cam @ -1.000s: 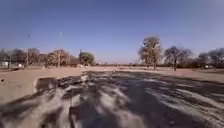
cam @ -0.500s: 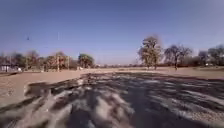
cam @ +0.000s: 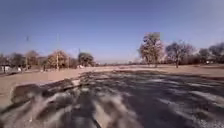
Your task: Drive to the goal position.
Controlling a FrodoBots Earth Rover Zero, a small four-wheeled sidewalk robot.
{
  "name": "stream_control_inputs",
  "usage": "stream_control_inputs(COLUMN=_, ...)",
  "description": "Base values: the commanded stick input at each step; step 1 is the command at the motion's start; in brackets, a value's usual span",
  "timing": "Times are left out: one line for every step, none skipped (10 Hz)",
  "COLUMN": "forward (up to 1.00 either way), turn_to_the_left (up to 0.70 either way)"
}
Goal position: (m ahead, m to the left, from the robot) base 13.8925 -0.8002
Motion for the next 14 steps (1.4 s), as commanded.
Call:
stream_control_inputs(forward=0.7, turn_to_the_left=-0.02)
stream_control_inputs(forward=0.7, turn_to_the_left=0.0)
stream_control_inputs(forward=0.7, turn_to_the_left=0.0)
stream_control_inputs(forward=0.7, turn_to_the_left=0.0)
stream_control_inputs(forward=0.7, turn_to_the_left=0.0)
stream_control_inputs(forward=0.66, turn_to_the_left=0.0)
stream_control_inputs(forward=0.38, turn_to_the_left=0.0)
stream_control_inputs(forward=0.1, turn_to_the_left=0.0)
stream_control_inputs(forward=0.19, turn_to_the_left=0.0)
stream_control_inputs(forward=0.48, turn_to_the_left=0.0)
stream_control_inputs(forward=0.7, turn_to_the_left=0.0)
stream_control_inputs(forward=0.7, turn_to_the_left=0.0)
stream_control_inputs(forward=0.7, turn_to_the_left=0.0)
stream_control_inputs(forward=0.7, turn_to_the_left=-0.35)
